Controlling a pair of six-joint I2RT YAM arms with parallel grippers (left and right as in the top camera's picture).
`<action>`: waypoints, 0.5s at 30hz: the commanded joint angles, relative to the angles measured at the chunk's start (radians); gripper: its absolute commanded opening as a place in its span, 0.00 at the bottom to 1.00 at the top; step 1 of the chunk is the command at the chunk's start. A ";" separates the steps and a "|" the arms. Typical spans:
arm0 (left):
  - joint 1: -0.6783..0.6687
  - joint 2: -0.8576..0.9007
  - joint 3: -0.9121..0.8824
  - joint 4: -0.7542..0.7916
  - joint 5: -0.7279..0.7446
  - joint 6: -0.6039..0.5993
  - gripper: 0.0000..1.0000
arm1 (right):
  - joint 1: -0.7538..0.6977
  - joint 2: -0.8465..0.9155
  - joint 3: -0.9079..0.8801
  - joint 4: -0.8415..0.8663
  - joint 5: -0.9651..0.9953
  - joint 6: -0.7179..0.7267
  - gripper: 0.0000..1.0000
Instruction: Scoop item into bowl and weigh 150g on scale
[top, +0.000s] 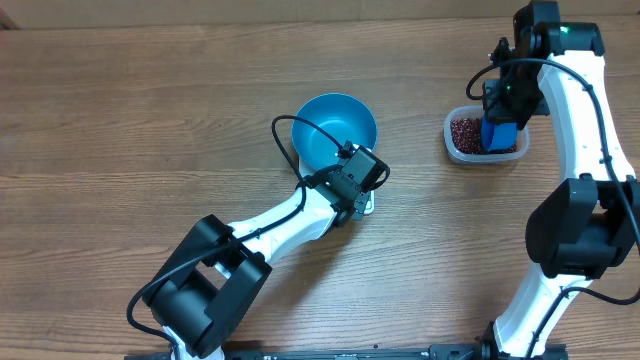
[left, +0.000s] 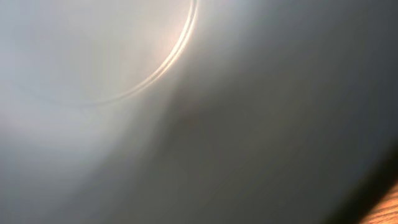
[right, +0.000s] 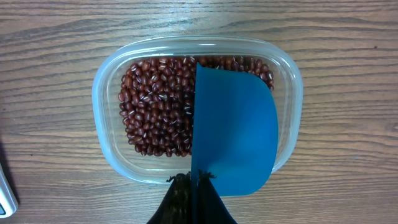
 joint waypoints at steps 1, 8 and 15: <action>-0.008 0.024 -0.006 -0.003 0.008 0.024 0.04 | -0.003 0.010 -0.006 0.005 -0.002 0.010 0.04; -0.010 0.024 -0.006 -0.007 0.010 0.027 0.04 | -0.003 0.010 -0.006 0.005 -0.002 0.010 0.04; -0.011 0.024 -0.006 0.002 0.038 0.066 0.04 | -0.003 0.010 -0.006 0.005 -0.002 0.010 0.04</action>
